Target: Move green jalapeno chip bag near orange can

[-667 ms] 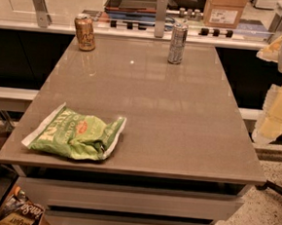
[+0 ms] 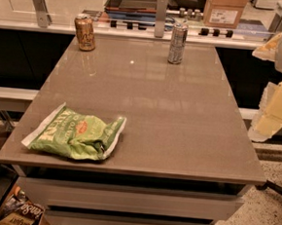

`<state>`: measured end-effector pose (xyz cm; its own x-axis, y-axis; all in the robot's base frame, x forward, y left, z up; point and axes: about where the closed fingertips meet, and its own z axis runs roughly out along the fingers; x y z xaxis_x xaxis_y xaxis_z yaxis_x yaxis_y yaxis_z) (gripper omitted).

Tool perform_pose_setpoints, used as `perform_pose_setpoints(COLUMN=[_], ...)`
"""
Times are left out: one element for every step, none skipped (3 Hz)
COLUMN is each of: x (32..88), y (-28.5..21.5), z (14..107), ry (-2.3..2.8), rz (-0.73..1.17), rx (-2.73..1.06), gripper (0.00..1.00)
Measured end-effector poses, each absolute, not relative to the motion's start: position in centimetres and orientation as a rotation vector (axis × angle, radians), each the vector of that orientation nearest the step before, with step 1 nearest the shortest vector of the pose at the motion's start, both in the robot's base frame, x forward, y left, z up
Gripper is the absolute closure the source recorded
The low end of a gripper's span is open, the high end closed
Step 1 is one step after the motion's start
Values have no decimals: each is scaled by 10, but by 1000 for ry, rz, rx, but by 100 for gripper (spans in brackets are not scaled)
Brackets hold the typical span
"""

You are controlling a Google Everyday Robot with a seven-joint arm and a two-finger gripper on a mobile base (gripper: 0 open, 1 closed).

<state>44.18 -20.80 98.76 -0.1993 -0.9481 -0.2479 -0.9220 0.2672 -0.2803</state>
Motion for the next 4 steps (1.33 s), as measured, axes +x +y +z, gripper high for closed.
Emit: perform_pose_setpoints(x=[449,459,463,466], y=[-193,-165,-135,-103], z=[982,966,946,922], ry=[2120,2085,2059,2030], rz=[-12,81,163,234], rx=[-1674,-1607,-1510,-1422], gripper=[0,0,0,0])
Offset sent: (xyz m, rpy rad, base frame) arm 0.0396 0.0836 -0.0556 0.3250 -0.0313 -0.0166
